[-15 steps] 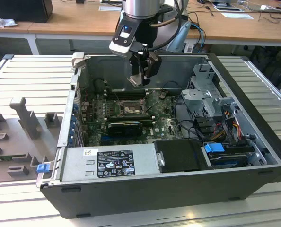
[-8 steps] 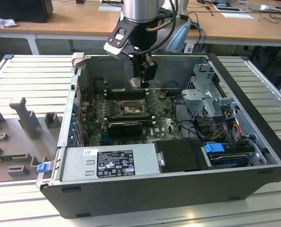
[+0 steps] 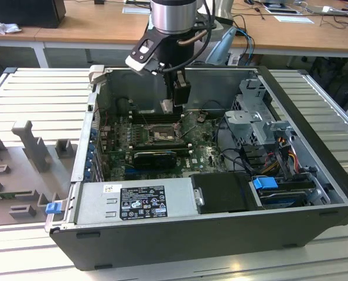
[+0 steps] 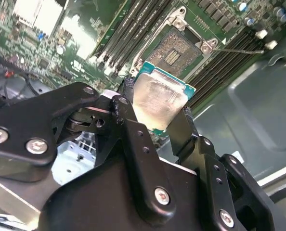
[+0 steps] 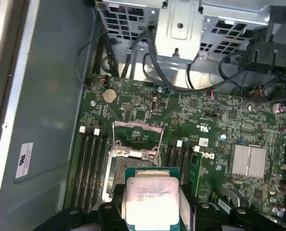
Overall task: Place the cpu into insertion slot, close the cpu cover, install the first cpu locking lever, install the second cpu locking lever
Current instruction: 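Place the cpu into insertion slot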
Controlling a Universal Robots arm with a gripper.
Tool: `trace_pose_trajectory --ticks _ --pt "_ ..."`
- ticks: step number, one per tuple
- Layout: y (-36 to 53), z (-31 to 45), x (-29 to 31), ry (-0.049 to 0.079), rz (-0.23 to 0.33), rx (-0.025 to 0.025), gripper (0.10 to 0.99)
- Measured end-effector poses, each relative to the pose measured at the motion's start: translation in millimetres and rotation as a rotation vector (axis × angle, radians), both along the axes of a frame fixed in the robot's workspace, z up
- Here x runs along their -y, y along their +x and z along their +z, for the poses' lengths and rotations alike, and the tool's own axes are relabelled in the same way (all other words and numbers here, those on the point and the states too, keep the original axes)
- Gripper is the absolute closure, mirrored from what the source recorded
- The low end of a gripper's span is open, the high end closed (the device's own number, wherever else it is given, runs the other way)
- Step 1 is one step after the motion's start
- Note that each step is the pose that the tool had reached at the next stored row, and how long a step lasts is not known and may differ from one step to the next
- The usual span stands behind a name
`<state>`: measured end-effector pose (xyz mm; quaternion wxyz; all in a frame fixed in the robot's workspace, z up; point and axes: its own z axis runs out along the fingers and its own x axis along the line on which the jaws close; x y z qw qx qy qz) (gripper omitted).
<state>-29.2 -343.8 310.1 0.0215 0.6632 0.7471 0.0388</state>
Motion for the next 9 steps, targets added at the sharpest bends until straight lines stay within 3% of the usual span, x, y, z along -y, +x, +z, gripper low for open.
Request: trace_pose_trajectory --ticks 4,9 --pt "0.0 -11.0 0.0 0.000 -0.103 -0.0005 0.557" --pt "-0.2 -18.3 0.0 0.000 -0.133 -0.0029 0.557"
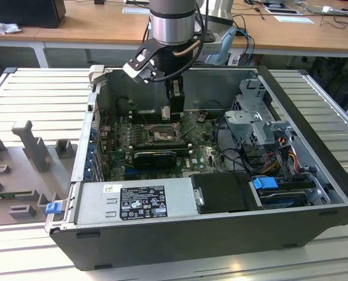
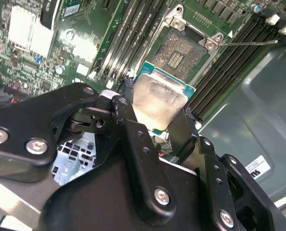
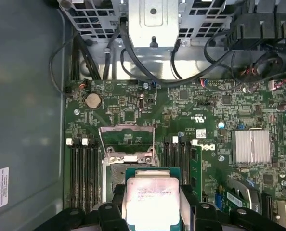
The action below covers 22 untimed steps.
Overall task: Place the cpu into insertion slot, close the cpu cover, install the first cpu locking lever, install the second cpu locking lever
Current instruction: 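Place the cpu into insertion slot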
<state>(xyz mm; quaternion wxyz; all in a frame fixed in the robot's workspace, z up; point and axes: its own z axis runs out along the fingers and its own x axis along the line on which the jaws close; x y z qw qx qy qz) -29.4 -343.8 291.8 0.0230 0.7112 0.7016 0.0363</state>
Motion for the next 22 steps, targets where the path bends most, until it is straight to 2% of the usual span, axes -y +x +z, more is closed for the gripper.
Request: trace_pose_trajectory --ticks 3,7,11,13,17,22 --pt "-0.1 -2.1 0.0 -0.003 -0.002 -0.0003 0.557" --pt "-1.9 -14.6 -0.1 -0.003 -0.014 -0.0003 0.557" --pt "-3.9 -24.0 -0.2 -0.001 0.051 -0.0001 0.557" --pt "-8.6 -29.8 -0.4 0.002 0.071 0.0000 0.557" --pt "-10.4 -39.6 -2.6 0.002 0.076 0.0000 0.557" --pt "-12.8 -43.1 -2.8 0.005 0.055 0.0000 0.557"
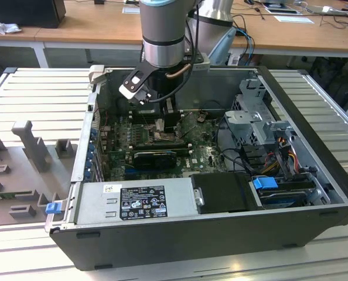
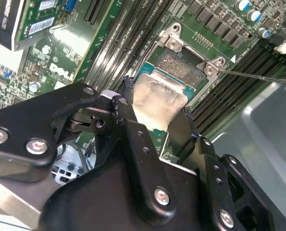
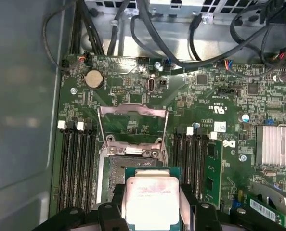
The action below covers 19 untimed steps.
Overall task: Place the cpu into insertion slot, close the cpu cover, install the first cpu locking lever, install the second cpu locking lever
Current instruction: 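Place the cpu into insertion slot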
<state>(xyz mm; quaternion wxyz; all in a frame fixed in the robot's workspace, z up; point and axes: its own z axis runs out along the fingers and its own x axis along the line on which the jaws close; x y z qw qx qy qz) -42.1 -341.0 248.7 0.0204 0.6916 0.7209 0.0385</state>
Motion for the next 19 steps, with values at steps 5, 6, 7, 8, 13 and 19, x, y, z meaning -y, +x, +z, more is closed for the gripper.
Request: trace_pose_trajectory --ticks 5,6,7,8,13,19 --pt "-12.4 -12.2 -6.2 0.000 -0.023 0.0000 0.557" --pt "-12.4 -14.0 -8.0 0.000 -0.024 0.0000 0.557" --pt "-11.9 -16.0 -9.9 0.000 -0.024 -0.0001 0.557" --pt "-10.1 -19.3 -11.9 0.000 -0.023 -0.0004 0.557" --pt "-5.5 -32.4 -14.0 0.000 -0.025 -0.0043 0.557" --pt "-2.7 -40.3 -15.7 0.000 -0.048 -0.0086 0.557"
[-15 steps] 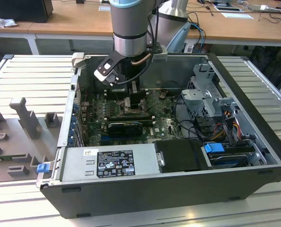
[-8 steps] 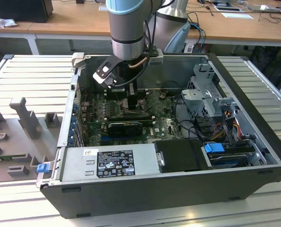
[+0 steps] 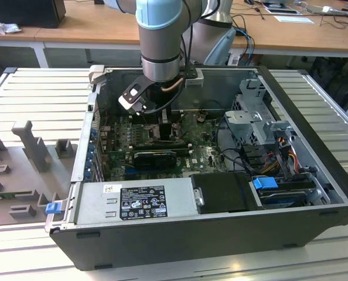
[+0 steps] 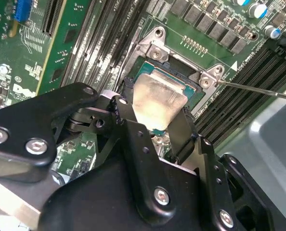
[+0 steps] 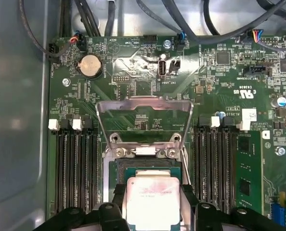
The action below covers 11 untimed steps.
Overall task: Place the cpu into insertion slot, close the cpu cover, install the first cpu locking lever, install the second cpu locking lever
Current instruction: 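Place the cpu into insertion slot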
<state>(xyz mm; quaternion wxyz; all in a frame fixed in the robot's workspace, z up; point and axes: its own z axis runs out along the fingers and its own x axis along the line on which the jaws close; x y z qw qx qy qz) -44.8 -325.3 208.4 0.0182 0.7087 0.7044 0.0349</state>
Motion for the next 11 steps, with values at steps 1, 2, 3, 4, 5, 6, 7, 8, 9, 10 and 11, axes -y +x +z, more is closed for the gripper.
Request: trace_pose_trajectory --ticks 1,2,3,4,5,6,7,8,9,10,11 --pt "0.1 -0.3 -0.3 0.000 0.000 -0.0001 0.557" --pt "0.3 -0.6 -0.7 0.000 0.000 -0.0002 0.557" --pt "0.5 -0.8 -1.3 0.000 0.000 -0.0003 0.557" --pt "0.8 -1.2 -2.0 0.000 0.000 -0.0006 0.557" --pt "1.0 -1.7 -3.1 0.000 0.000 -0.0014 0.557" --pt "1.1 -2.6 -3.5 0.000 -0.001 -0.0022 0.557" --pt "1.1 -3.7 -3.7 0.000 -0.004 -0.0031 0.557" --pt "1.1 -5.0 -4.0 0.000 -0.006 -0.0044 0.557" --pt "1.1 -6.4 -4.2 0.000 -0.007 -0.0056 0.557" --pt "1.3 -7.3 -4.3 0.000 -0.007 -0.0067 0.557" --pt "1.3 -8.1 -4.3 0.000 -0.008 -0.0073 0.557"
